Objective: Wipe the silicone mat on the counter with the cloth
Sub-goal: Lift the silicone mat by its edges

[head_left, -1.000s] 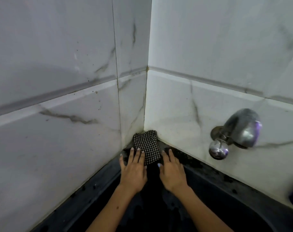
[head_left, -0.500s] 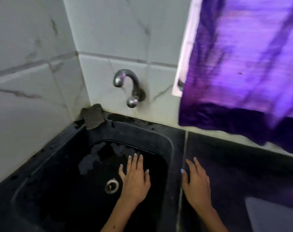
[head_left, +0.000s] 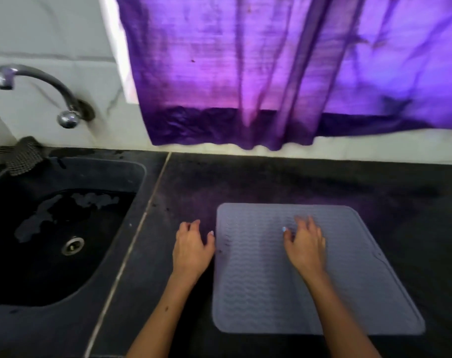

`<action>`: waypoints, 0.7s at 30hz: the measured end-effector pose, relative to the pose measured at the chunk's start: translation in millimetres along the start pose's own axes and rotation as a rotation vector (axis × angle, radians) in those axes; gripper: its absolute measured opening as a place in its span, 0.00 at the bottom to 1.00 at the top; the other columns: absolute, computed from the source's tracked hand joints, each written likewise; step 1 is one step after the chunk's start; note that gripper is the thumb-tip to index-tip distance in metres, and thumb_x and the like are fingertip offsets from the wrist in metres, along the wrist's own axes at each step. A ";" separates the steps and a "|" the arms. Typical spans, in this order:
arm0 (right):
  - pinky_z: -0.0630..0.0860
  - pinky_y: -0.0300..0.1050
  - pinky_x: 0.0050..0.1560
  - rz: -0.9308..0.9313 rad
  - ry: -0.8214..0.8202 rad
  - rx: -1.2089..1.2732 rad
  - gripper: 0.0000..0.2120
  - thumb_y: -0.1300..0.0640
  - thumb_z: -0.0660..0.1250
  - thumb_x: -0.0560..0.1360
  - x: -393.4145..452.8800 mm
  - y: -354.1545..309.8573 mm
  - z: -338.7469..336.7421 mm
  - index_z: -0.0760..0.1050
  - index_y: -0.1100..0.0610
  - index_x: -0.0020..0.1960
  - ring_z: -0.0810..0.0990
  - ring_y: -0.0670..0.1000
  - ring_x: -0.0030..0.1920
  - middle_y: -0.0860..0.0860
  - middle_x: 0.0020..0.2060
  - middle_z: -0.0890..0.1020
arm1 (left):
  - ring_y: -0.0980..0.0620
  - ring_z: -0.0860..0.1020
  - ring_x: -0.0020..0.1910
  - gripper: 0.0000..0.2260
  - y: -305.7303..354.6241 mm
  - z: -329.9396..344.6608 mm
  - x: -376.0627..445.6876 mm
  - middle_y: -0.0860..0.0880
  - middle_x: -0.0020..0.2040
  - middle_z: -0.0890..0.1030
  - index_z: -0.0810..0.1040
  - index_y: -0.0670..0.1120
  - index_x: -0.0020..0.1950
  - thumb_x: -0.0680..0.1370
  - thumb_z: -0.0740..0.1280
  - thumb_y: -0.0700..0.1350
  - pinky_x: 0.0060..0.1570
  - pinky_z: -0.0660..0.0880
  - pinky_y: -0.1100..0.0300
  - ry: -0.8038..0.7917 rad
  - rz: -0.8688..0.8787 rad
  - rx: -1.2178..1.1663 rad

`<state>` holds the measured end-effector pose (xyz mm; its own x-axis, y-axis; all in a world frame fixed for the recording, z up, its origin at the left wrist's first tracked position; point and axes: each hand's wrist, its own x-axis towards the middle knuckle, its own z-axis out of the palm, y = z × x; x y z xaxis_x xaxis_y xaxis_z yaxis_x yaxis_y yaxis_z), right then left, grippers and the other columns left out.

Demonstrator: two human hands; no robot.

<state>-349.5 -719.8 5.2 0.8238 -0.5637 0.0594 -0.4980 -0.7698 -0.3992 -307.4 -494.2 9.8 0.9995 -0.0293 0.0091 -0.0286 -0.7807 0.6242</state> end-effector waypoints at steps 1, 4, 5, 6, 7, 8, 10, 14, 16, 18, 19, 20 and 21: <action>0.60 0.54 0.68 0.037 0.008 -0.014 0.24 0.50 0.60 0.77 1.9 18.8 -7.4 0.65 0.58 0.70 0.62 0.61 0.70 0.61 0.72 0.62 | 0.41 0.72 0.60 0.24 6.8 7.3 -7.2 0.40 0.63 0.70 0.66 0.40 0.70 0.77 0.63 0.50 0.57 0.70 0.50 -0.009 -0.024 -0.005; 0.62 0.55 0.66 0.151 0.041 -0.037 0.24 0.51 0.62 0.76 6.8 67.5 -27.8 0.67 0.60 0.68 0.65 0.63 0.67 0.63 0.68 0.68 | 0.40 0.74 0.59 0.25 20.0 23.6 -21.3 0.40 0.61 0.72 0.68 0.40 0.68 0.75 0.66 0.52 0.55 0.71 0.49 -0.025 -0.093 0.011; 0.62 0.55 0.66 0.187 0.047 -0.035 0.23 0.51 0.62 0.75 8.0 81.4 -34.6 0.67 0.61 0.67 0.66 0.63 0.66 0.63 0.66 0.69 | 0.39 0.74 0.58 0.25 23.2 27.8 -23.9 0.39 0.60 0.73 0.70 0.40 0.66 0.75 0.66 0.53 0.55 0.71 0.49 -0.023 -0.113 0.023; 0.62 0.55 0.65 0.226 0.048 -0.030 0.23 0.52 0.62 0.75 10.2 92.7 -40.6 0.68 0.62 0.66 0.66 0.64 0.66 0.64 0.65 0.70 | 0.39 0.74 0.58 0.24 25.7 30.7 -24.5 0.39 0.59 0.74 0.71 0.40 0.64 0.74 0.67 0.53 0.54 0.71 0.49 -0.017 -0.135 0.034; 0.62 0.56 0.65 0.267 0.045 -0.026 0.22 0.52 0.63 0.75 12.3 103.3 -46.1 0.68 0.62 0.65 0.66 0.64 0.65 0.65 0.64 0.70 | 0.38 0.74 0.58 0.24 27.7 32.7 -24.6 0.39 0.58 0.75 0.72 0.40 0.62 0.74 0.68 0.54 0.53 0.71 0.49 -0.011 -0.160 0.046; 0.63 0.56 0.65 0.305 0.043 -0.025 0.22 0.52 0.63 0.75 14.7 112.5 -50.3 0.68 0.63 0.64 0.66 0.65 0.65 0.65 0.64 0.69 | 0.38 0.74 0.57 0.24 29.0 33.8 -23.7 0.39 0.58 0.75 0.73 0.40 0.61 0.73 0.68 0.55 0.52 0.72 0.49 -0.011 -0.188 0.059; 0.64 0.57 0.64 0.362 0.040 -0.025 0.23 0.52 0.63 0.75 19.4 126.2 -55.4 0.67 0.65 0.64 0.66 0.66 0.65 0.67 0.63 0.69 | 0.38 0.75 0.57 0.26 30.1 34.9 -19.0 0.38 0.57 0.76 0.73 0.38 0.59 0.72 0.69 0.57 0.50 0.72 0.49 -0.029 -0.244 0.092; 0.64 0.57 0.64 0.410 0.008 -0.007 0.25 0.51 0.63 0.76 29.0 136.2 -57.6 0.65 0.66 0.65 0.65 0.66 0.65 0.67 0.64 0.67 | 0.38 0.75 0.57 0.33 32.2 33.4 -5.6 0.38 0.57 0.77 0.71 0.36 0.59 0.68 0.72 0.60 0.48 0.73 0.50 -0.111 -0.380 0.106; 0.65 0.57 0.64 0.422 0.012 -0.003 0.26 0.50 0.64 0.75 35.1 137.8 -57.8 0.65 0.67 0.65 0.65 0.66 0.64 0.67 0.64 0.67 | 0.38 0.76 0.56 0.34 32.4 30.7 0.6 0.38 0.56 0.77 0.72 0.36 0.59 0.65 0.74 0.61 0.48 0.74 0.51 -0.138 -0.421 0.087; 0.67 0.56 0.62 0.459 0.018 0.053 0.27 0.50 0.65 0.74 42.2 139.3 -61.9 0.65 0.68 0.65 0.67 0.66 0.64 0.67 0.64 0.68 | 0.41 0.79 0.47 0.28 29.8 28.9 6.5 0.39 0.51 0.80 0.75 0.38 0.51 0.65 0.75 0.59 0.44 0.75 0.54 -0.165 -0.432 0.038; 0.69 0.56 0.60 0.485 0.008 0.105 0.27 0.51 0.66 0.74 45.6 141.2 -65.2 0.66 0.68 0.64 0.70 0.66 0.62 0.67 0.63 0.70 | 0.44 0.79 0.41 0.24 28.5 29.1 9.1 0.40 0.48 0.81 0.75 0.39 0.45 0.66 0.75 0.58 0.40 0.76 0.56 -0.187 -0.433 -0.012; 0.71 0.54 0.57 0.510 -0.021 0.158 0.25 0.51 0.67 0.74 49.1 142.7 -68.9 0.68 0.68 0.63 0.72 0.66 0.60 0.66 0.61 0.72 | 0.45 0.79 0.36 0.22 27.7 29.0 11.4 0.40 0.46 0.81 0.74 0.40 0.42 0.67 0.74 0.57 0.35 0.76 0.58 -0.213 -0.440 -0.064; 0.72 0.52 0.54 0.523 -0.060 0.197 0.23 0.52 0.67 0.74 52.5 144.3 -72.7 0.71 0.68 0.61 0.74 0.66 0.59 0.66 0.59 0.74 | 0.45 0.79 0.35 0.21 26.9 29.9 13.8 0.40 0.45 0.81 0.74 0.39 0.42 0.68 0.73 0.57 0.33 0.76 0.58 -0.247 -0.435 -0.096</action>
<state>-397.8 -882.3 17.3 0.4979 -0.8328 -0.2419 -0.7887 -0.3189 -0.5257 -294.7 -534.3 3.3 0.8860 0.1300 -0.4452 0.4023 -0.6931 0.5981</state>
